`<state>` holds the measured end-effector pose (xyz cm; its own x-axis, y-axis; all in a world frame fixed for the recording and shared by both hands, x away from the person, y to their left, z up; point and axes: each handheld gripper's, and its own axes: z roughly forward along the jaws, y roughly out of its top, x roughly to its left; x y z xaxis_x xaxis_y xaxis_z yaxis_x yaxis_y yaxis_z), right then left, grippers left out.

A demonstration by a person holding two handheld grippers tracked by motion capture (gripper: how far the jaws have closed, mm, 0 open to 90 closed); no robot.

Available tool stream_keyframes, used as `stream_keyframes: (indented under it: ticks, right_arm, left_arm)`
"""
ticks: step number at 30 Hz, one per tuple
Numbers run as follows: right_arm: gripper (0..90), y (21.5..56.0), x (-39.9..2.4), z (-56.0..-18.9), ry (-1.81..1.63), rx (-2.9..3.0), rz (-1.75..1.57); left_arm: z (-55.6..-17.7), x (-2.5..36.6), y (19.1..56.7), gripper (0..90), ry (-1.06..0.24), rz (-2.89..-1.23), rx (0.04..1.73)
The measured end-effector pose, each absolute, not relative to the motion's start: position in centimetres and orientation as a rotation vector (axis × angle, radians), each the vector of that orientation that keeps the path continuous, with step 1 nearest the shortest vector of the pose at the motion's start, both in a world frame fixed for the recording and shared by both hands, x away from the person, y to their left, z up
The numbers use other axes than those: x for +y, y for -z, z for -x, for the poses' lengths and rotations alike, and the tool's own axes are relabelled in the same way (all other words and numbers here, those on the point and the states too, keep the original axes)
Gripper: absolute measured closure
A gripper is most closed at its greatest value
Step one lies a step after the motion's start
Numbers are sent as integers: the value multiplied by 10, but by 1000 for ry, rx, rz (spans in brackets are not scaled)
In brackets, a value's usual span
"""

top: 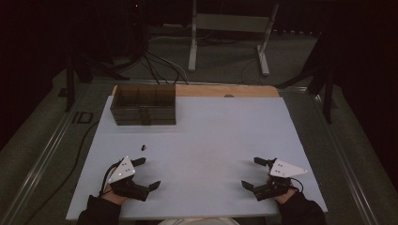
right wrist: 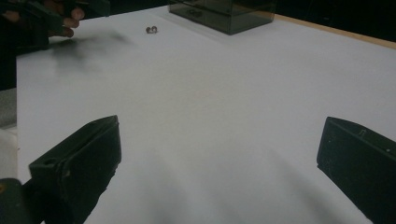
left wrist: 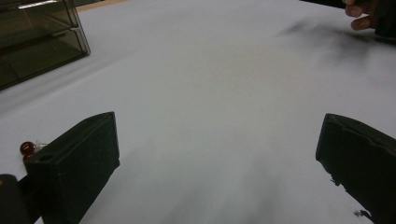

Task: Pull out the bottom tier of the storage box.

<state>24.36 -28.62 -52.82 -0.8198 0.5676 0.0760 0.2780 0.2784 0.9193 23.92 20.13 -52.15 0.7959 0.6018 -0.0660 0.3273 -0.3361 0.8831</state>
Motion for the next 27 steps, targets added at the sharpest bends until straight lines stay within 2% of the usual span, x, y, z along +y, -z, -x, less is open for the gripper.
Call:
stream_keyframes:
  ticks: [27]
  right_arm:
    - [0,525,-279,-241,-1561,2282,-714]
  left_arm:
    - [-233,186,519,8,-288,-2041,576]
